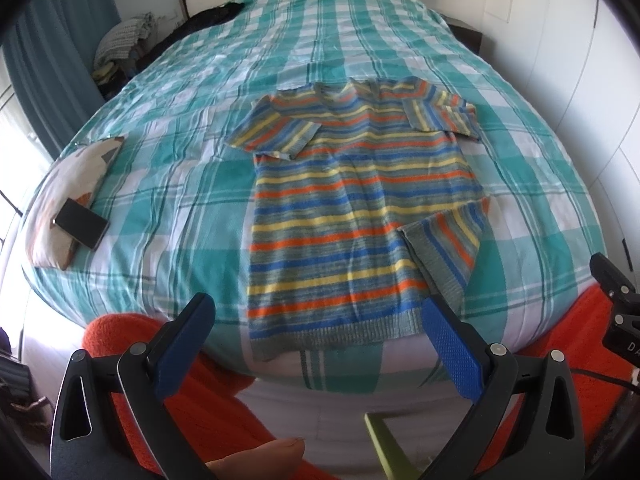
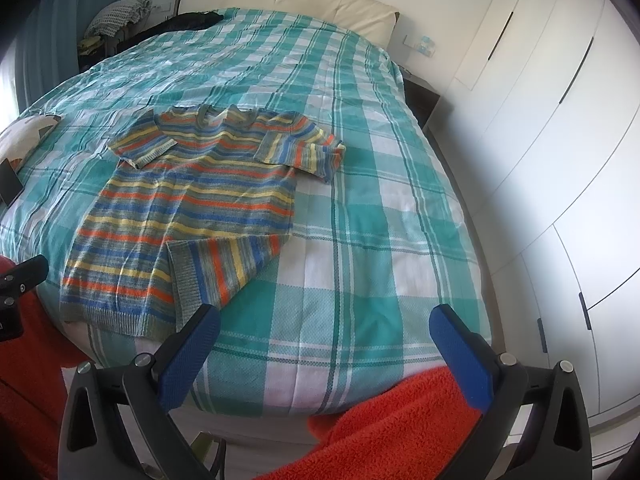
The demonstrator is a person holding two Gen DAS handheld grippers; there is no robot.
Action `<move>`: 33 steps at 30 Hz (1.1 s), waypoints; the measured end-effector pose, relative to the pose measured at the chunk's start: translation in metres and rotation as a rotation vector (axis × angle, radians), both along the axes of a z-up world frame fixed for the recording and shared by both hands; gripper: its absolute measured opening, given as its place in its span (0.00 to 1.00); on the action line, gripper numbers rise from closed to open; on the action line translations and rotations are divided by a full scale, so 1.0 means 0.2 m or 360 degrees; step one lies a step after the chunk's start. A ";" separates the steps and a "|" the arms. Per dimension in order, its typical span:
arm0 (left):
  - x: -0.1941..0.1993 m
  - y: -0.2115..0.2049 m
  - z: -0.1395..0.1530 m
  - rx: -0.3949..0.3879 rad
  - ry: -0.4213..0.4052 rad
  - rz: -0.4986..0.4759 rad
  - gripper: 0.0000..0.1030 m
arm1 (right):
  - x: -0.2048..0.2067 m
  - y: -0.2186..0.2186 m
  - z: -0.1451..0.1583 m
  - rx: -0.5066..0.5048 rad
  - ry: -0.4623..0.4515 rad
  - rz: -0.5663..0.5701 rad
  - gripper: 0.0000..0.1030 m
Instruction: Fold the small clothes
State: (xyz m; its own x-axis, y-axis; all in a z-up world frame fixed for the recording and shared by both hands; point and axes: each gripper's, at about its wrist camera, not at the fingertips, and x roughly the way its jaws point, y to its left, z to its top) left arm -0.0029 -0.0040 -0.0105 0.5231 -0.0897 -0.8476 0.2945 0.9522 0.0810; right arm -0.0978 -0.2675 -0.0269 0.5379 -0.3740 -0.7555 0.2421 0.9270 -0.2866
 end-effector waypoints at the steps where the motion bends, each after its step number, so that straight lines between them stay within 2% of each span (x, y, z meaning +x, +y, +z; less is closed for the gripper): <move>1: 0.00 0.00 0.00 0.0002 -0.0002 0.0002 1.00 | 0.00 0.00 0.00 -0.0001 0.0000 -0.0001 1.00; 3: 0.00 0.00 -0.01 0.0016 -0.0009 -0.0013 1.00 | 0.00 0.00 0.00 -0.0002 0.0003 -0.0002 1.00; 7: -0.02 -0.02 -0.03 0.0151 -0.0087 -0.0068 1.00 | 0.00 0.00 -0.01 -0.0004 0.0005 -0.0005 1.00; 9: -0.02 0.00 -0.05 0.0153 -0.0062 -0.0063 1.00 | 0.00 0.00 -0.01 0.0000 0.0002 -0.0005 1.00; 11: 0.01 0.05 -0.08 0.0147 -0.0027 -0.0020 1.00 | 0.00 0.00 -0.01 0.0002 -0.0001 -0.0003 1.00; 15: 0.09 0.24 -0.15 0.0070 0.0027 0.0159 1.00 | 0.00 -0.02 -0.03 0.0048 -0.0019 0.0008 1.00; 18: 0.16 0.41 -0.24 0.0069 0.0062 0.0340 0.99 | 0.02 -0.05 -0.06 0.0137 -0.0065 0.0058 1.00; 20: 0.22 0.47 -0.34 0.0054 0.0140 0.0372 0.99 | 0.07 -0.04 -0.12 0.0202 -0.0088 0.0139 1.00; 22: 0.29 0.51 -0.46 0.0052 0.0238 0.0381 0.99 | 0.19 0.00 -0.21 0.0301 -0.0032 0.0245 1.00; 25: 0.38 0.52 -0.62 0.0052 0.0320 0.0404 0.99 | 0.46 0.09 -0.39 0.0614 0.0078 0.0359 0.99; 27: 0.42 0.51 -0.69 0.0038 0.0372 0.0404 0.98 | 0.61 0.13 -0.49 0.0756 0.0108 0.0314 0.89; 29: 0.44 0.50 -0.75 0.0057 0.0380 0.0409 0.98 | 0.76 0.15 -0.60 0.0814 0.0117 0.0146 0.83; 31: 0.43 0.49 -0.79 0.0085 0.0397 0.0397 0.98 | 0.85 0.14 -0.72 0.0856 0.0180 -0.0045 0.73; 33: 0.42 0.48 -0.81 0.0072 0.0436 0.0372 0.93 | 0.90 0.13 -0.82 0.0897 0.0283 -0.0098 0.19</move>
